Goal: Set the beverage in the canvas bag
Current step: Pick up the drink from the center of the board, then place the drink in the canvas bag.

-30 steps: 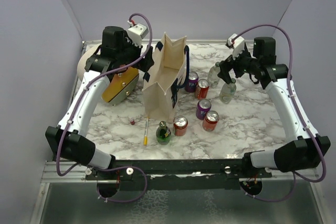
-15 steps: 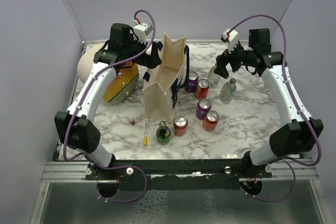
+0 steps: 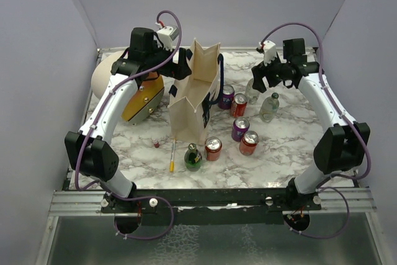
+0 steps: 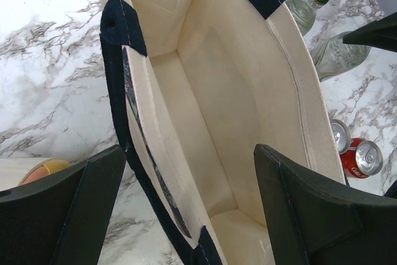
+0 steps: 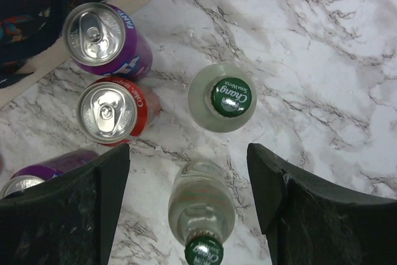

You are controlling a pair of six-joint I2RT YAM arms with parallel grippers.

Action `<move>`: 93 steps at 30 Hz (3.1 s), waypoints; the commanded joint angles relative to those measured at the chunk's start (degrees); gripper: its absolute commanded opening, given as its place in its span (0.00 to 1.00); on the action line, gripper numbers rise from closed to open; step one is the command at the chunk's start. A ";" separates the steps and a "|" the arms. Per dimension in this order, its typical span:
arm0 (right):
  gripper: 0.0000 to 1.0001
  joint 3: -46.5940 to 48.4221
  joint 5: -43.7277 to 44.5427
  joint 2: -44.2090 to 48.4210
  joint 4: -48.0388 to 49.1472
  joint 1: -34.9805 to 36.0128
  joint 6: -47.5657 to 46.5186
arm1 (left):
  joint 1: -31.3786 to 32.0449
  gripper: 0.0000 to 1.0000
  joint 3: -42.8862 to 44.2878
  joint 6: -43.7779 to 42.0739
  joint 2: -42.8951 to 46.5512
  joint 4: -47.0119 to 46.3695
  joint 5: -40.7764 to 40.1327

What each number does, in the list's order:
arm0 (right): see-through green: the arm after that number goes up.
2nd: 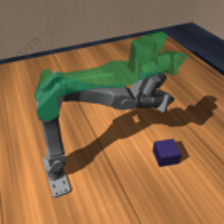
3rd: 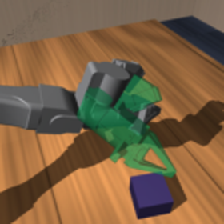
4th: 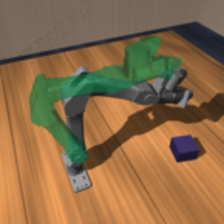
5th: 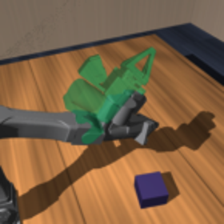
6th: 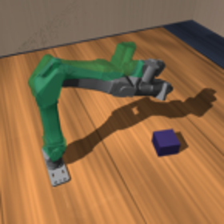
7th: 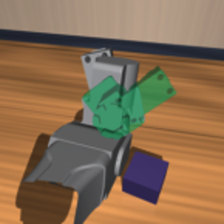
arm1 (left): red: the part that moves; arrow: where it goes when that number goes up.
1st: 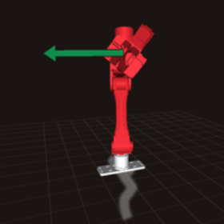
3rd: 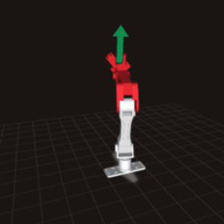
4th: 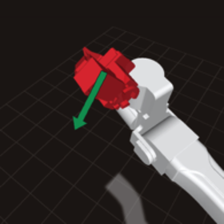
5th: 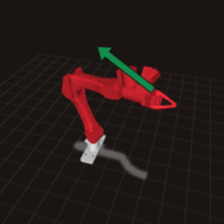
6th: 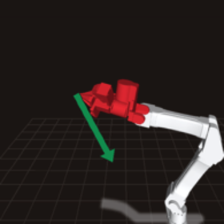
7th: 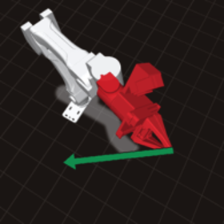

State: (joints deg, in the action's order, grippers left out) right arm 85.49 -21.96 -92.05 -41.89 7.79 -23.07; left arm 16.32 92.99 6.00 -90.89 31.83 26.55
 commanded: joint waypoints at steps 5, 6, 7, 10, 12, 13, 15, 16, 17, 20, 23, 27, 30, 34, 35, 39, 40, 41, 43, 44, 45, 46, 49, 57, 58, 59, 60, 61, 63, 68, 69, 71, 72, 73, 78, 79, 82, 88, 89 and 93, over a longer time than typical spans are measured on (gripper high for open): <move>0.68 4.54 3.43 -8.58 4.72 0.12 4.15 | 0.34 0.87 -1.47 1.11 1.83 -1.78 -1.46; 0.66 5.36 3.09 -9.66 4.59 0.12 4.40 | 0.36 0.87 -1.49 1.07 1.98 -1.75 -1.73; 0.65 6.08 2.80 -10.59 4.47 0.12 4.66 | 0.32 0.87 -1.56 1.11 2.07 -1.70 -1.92; 0.62 7.55 2.62 -12.41 4.71 0.10 5.23 | 0.37 0.87 -1.58 0.86 2.46 -1.69 -2.20; 0.60 8.19 2.91 -13.30 4.87 0.12 5.31 | 0.37 0.87 -1.71 0.69 2.77 -1.65 -2.27; 0.59 8.54 2.96 -13.59 4.89 0.07 5.32 | 0.36 0.87 -1.82 0.60 2.88 -1.75 -2.36; 0.56 8.92 3.04 -14.04 4.96 0.12 5.38 | 0.32 0.87 -2.14 0.39 3.14 -1.76 -2.45; 0.54 9.05 3.06 -14.16 5.01 0.11 5.48 | 0.32 0.87 -2.26 0.41 3.28 -1.70 -2.36; 0.52 9.18 3.06 -14.27 4.91 0.12 5.49 | 0.38 0.87 -2.43 0.38 3.34 -1.78 -2.36; 0.46 9.10 3.21 -14.25 4.71 0.20 5.49 | 0.37 0.87 -2.63 0.41 3.60 -1.80 -2.24; 0.39 8.88 3.36 -14.13 4.58 0.18 5.49 | 0.36 0.87 -2.72 0.41 3.45 -1.79 -2.40; 0.29 9.73 3.32 -13.96 3.92 0.21 5.59 | 0.32 0.87 -2.64 0.57 3.11 -1.69 -3.32; 0.17 11.51 3.78 -13.77 2.91 0.21 5.13 | 0.38 0.87 -2.47 0.74 2.87 -1.59 -3.64; 0.01 14.74 4.69 -13.21 1.27 0.21 4.14 | 0.32 0.88 -2.63 0.38 3.21 -1.57 -3.96; 0.01 15.31 4.79 -12.79 1.10 0.18 3.98 | 0.37 0.88 -2.71 0.29 3.30 -1.62 -4.10; 0.01 18.03 5.14 -11.11 0.23 0.21 3.87 | 0.38 0.88 -2.94 0.00 3.51 -1.60 -4.73; 0.01 18.72 5.16 -10.69 -0.03 0.21 3.87 | 0.34 0.88 -2.98 -0.09 3.53 -1.63 -5.06; 0.01 19.53 5.17 -10.35 -0.32 0.21 3.91 | 0.33 0.88 -2.99 -0.19 3.51 -1.60 -5.53; 0.01 21.31 4.94 -9.61 -1.18 0.21 3.92 | 0.37 0.88 -2.91 -0.28 3.41 -1.58 -6.81; 0.01 22.34 4.68 -9.39 -1.71 0.21 3.93 | 0.36 0.88 -2.84 -0.36 3.37 -1.47 -7.35; 0.01 23.18 4.26 -9.00 -2.00 0.28 3.96 | 0.38 0.88 -2.67 -0.42 3.18 -1.37 -7.75; 0.01 24.13 4.02 -8.70 -2.16 0.36 4.05 | 0.36 0.88 -2.45 -0.52 3.06 -1.20 -8.10; 0.01 26.21 2.69 -7.15 -1.56 1.09 4.02 | 0.37 0.87 -1.76 -0.85 2.39 -0.61 -8.48; 0.01 37.27 2.05 -6.15 -2.49 4.70 4.61 | 0.33 0.80 -1.87 -1.75 1.92 -0.48 -8.79; 0.01 38.63 2.13 -6.30 -2.75 5.50 4.47 | 0.38 0.80 -1.93 -1.78 1.86 -0.61 -8.60; 0.01 40.02 2.36 -6.50 -2.87 6.31 4.44 | 0.36 0.80 -2.01 -1.88 1.76 -0.50 -8.43; 0.01 41.31 2.55 -6.61 -2.93 7.20 4.36 | 0.37 0.79 -2.02 -1.90 1.77 -0.46 -8.23; 0.01 42.60 2.72 -6.84 -2.79 7.95 4.31 | 0.38 0.79 -2.02 -2.02 1.77 -0.46 -8.05; 0.01 45.01 2.81 -7.31 -2.55 9.50 4.33 | 0.38 0.78 -2.18 -2.10 1.64 -0.61 -7.58; 0.01 50.30 2.88 -8.61 -1.64 13.23 4.23 | 0.37 0.75 -3.34 -2.40 1.81 -0.91 -6.62; 0.01 51.32 2.81 -8.85 -1.49 13.89 4.22 | 0.33 0.74 -3.61 -2.40 1.81 -0.96 -6.39; 0.01 52.89 2.44 -9.59 -1.17 15.07 4.03 | 0.31 0.73 -4.00 -2.52 1.99 -0.96 -5.79; 0.01 53.39 2.22 -9.80 -0.87 15.59 4.07 | 0.37 0.72 -4.18 -2.66 2.05 -1.05 -5.66; 0.01 53.68 2.11 -9.99 -0.55 16.11 4.08 | 0.38 0.71 -4.36 -2.70 2.14 -1.08 -5.63; 0.01 55.13 0.82 -11.29 -0.46 18.26 4.71 | 0.33 0.68 -4.90 -3.07 2.29 -1.25 -5.89; 0.01 55.41 0.45 -11.49 -0.54 18.47 4.89 | 0.35 0.67 -4.92 -3.11 2.24 -1.25 -5.81; 0.01 55.64 -0.46 -12.20 -0.35 19.31 5.26 | 0.38 0.64 -5.01 -3.10 2.46 -1.25 -5.69; 0.01 57.72 -3.08 -14.02 0.67 21.07 6.68 | 0.35 0.60 -5.39 -3.26 2.56 -1.39 -5.73; 0.01 58.41 -3.54 -14.56 0.83 21.32 7.02 | 0.37 0.60 -5.64 -3.27 2.58 -1.52 -5.82; 0.01 60.95 -4.69 -16.87 1.26 22.78 7.93 | 0.37 0.57 -6.38 -3.30 2.72 -1.78 -5.89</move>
State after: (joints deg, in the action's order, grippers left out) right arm 140.55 -22.87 -109.16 -49.84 28.69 -16.51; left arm 16.53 87.92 3.16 -89.30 31.29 19.70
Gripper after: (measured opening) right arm 0.317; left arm 0.589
